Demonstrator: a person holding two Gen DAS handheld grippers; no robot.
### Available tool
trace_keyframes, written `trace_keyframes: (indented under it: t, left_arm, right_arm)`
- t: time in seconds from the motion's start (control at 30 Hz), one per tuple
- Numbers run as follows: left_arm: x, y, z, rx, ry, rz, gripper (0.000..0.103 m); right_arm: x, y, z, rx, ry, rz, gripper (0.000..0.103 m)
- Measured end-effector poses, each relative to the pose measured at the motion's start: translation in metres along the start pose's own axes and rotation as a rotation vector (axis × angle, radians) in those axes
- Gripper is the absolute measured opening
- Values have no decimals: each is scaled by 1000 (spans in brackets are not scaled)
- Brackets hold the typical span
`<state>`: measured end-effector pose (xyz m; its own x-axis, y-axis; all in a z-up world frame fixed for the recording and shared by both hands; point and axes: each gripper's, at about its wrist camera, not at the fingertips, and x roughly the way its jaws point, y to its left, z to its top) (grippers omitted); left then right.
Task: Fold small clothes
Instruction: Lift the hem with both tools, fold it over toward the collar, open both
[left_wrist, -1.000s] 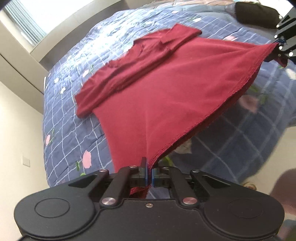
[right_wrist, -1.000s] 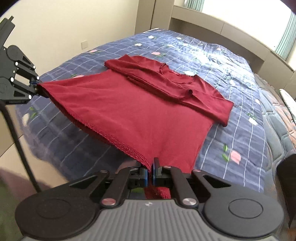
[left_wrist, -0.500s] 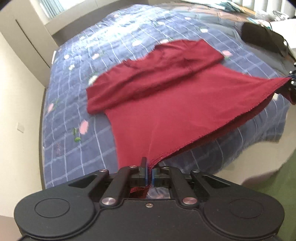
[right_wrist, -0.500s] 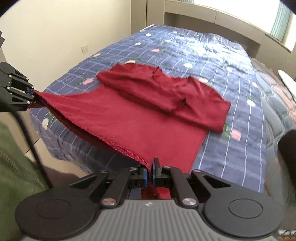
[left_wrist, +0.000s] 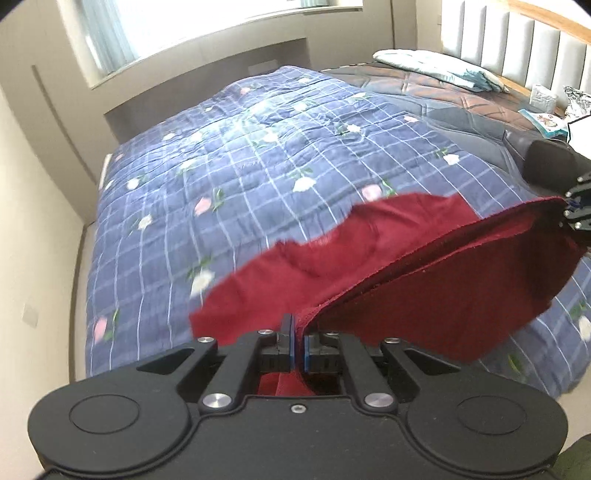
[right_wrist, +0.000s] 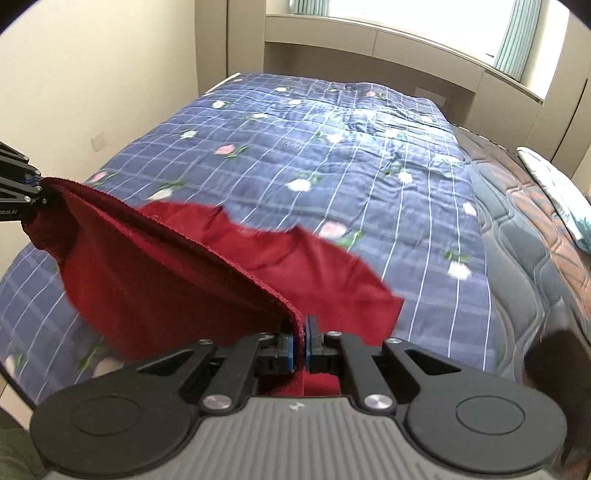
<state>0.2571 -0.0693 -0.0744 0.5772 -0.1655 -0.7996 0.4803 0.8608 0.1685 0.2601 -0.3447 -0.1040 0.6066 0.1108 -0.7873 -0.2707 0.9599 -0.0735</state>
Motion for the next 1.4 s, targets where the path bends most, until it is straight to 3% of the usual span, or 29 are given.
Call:
trace_keyframes:
  t: [0.3,0.43,0.7,0.8,0.83,0.9,0.93,0.97,1.0,1.07,1.23,1.4]
  left_arm:
    - [123,58,69,36,117,-80,4]
    - [162,71,75,53,174,-107,4]
    - [218,95,78,-4,257,-156,4]
    - [233,100,79,-35,283,-170,5]
    - [237,101,79,-47,290,-170,5]
    - [242,104,81,-73,302,-164,20]
    - [243,106,81,-101,311,-154,28]
    - [244,109,81,-131,318,-148,47]
    - [242,113,82,-162,316,-142,66]
    - [236,120,83,-232,291,-123,80]
    - [213,138,84,-372,270,-66,87]
    - [181,139,74,-448,230,-47,96]
  right_arm:
    - [119,-24,71,-42,116,-14,7]
    - [162,-27,88,-56,175,-5,7]
    - [213,-26,97,-86,276,12,7]
    - [218,-25,98,-86,287,5,15]
    - [219,-26,98,-83,285,1,24]
    - [217,-28,99,-72,280,-13,52]
    - [215,-29,100,-66,271,-21,72]
    - [213,-30,101,-58,255,-28,81]
    - [209,-32,103,-51,239,-26,83]
    - [203,-35,104,-43,215,-40,92]
    - [178,-38,104,-17,149,-33,101]
    - [163,-37,95,17,123,46,103]
